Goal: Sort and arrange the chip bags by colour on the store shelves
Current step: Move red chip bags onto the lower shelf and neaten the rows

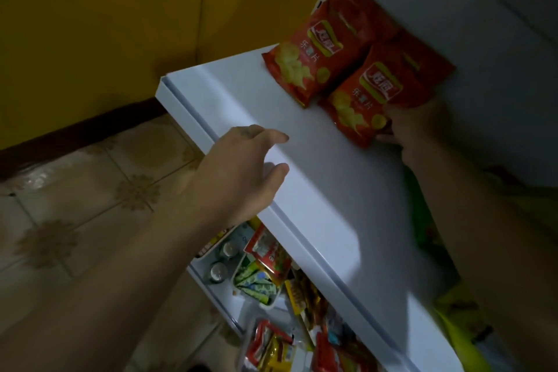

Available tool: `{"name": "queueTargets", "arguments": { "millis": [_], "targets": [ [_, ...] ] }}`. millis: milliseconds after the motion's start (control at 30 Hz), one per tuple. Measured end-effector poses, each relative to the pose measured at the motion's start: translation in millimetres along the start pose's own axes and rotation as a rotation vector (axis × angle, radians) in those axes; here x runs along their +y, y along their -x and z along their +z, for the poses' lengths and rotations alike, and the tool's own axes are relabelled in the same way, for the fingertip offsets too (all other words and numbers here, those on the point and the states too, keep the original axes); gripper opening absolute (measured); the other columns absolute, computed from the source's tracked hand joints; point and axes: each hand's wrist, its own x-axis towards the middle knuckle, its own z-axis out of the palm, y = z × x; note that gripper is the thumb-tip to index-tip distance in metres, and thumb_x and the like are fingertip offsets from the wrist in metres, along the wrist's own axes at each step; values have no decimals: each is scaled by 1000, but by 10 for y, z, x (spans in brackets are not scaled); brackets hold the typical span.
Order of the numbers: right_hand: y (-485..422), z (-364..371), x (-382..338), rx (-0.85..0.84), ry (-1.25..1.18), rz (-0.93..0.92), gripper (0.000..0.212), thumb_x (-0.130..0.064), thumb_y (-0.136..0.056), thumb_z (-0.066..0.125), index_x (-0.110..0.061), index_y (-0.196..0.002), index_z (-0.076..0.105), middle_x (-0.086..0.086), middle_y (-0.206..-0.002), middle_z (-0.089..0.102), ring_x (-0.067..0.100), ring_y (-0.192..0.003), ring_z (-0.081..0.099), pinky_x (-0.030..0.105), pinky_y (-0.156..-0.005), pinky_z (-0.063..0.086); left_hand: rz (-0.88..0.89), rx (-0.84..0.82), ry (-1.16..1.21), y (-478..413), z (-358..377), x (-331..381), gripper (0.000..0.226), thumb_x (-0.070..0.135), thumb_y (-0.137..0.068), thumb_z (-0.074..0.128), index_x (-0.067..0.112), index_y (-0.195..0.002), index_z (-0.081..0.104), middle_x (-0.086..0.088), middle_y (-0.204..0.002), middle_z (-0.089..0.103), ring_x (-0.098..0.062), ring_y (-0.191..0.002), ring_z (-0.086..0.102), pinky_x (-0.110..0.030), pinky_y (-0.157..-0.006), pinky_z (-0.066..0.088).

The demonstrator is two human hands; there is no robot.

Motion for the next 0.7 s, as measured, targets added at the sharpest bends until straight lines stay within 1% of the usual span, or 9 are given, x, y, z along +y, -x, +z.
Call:
{"name": "queueTargets", "arguments": {
  "millis": [100, 233, 300, 367, 467, 500, 533, 600, 700],
  "targets": [
    [-2, 28, -49, 34, 14, 11, 52, -15, -89, 66, -11, -137, 45, 12, -134, 54, 34, -113, 60, 44, -83, 57, 5, -2, -31, -47, -18, 7, 49, 37, -95, 52, 26, -141, 43, 2, -141, 49, -16, -132, 38, -31, -103, 35],
    [12, -25, -93, 92, 36, 14, 73, -17, -78, 77, -10, -137, 35, 13, -135, 50, 34, -112, 60, 47, -76, 60, 54, 12, -81, -113, -67, 96, 53, 37, -94, 54, 22, -143, 40, -1, -142, 49, -19, -132, 40, -32, -106, 34],
    [47, -99, -83, 110, 86, -27, 74, -20, -75, 79, -10, -135, 35, 12, -134, 51, 31, -112, 59, 47, -80, 59, 77, -15, -126, -112, -62, 132, 56, 38, -94, 54, 20, -145, 37, -3, -143, 48, -20, -132, 41, -33, -107, 32],
    [139, -203, -46, 98, 149, -100, 73, -25, -76, 77, -11, -135, 35, 9, -133, 51, 27, -115, 56, 41, -91, 53, 100, -51, -190, -93, -42, 146, 63, 42, -93, 54, 17, -147, 34, -6, -144, 46, -23, -132, 40, -37, -109, 31],
    [509, -429, 82, 43, 271, -241, 79, -25, -83, 72, -13, -147, 27, 0, -137, 42, 13, -124, 43, 22, -94, 37, 123, -121, -260, -25, -38, 193, 72, 50, -91, 54, 15, -149, 30, -8, -148, 41, -26, -136, 35, -46, -113, 28],
    [664, -518, 148, 30, 310, -287, 84, -27, -82, 72, -13, -149, 24, 2, -143, 38, 16, -130, 39, 24, -103, 34, 136, -139, -267, 9, -49, 230, 74, 51, -90, 54, 15, -149, 29, -7, -149, 40, -26, -137, 34, -48, -114, 27],
    [817, -616, 238, 26, 348, -316, 87, -30, -80, 73, -14, -150, 24, 7, -148, 35, 21, -135, 37, 33, -110, 33, 156, -155, -271, 50, -53, 278, 75, 52, -89, 54, 15, -149, 30, -7, -149, 40, -25, -138, 34, -49, -113, 27],
    [1142, -848, 421, 13, 401, -328, 90, -41, -75, 71, -18, -150, 26, 9, -150, 35, 26, -136, 38, 46, -111, 34, 203, -168, -261, 143, -49, 395, 75, 55, -88, 53, 15, -148, 32, -5, -148, 41, -24, -138, 34, -50, -113, 27],
    [1602, -1233, 695, 31, 444, -279, 84, -39, -78, 69, -27, -150, 27, -1, -153, 31, 17, -139, 32, 37, -113, 32, 289, -185, -206, 326, 24, 620, 79, 61, -81, 43, 13, -144, 40, -7, -145, 46, -27, -136, 37, -52, -110, 30]
  ]
}}
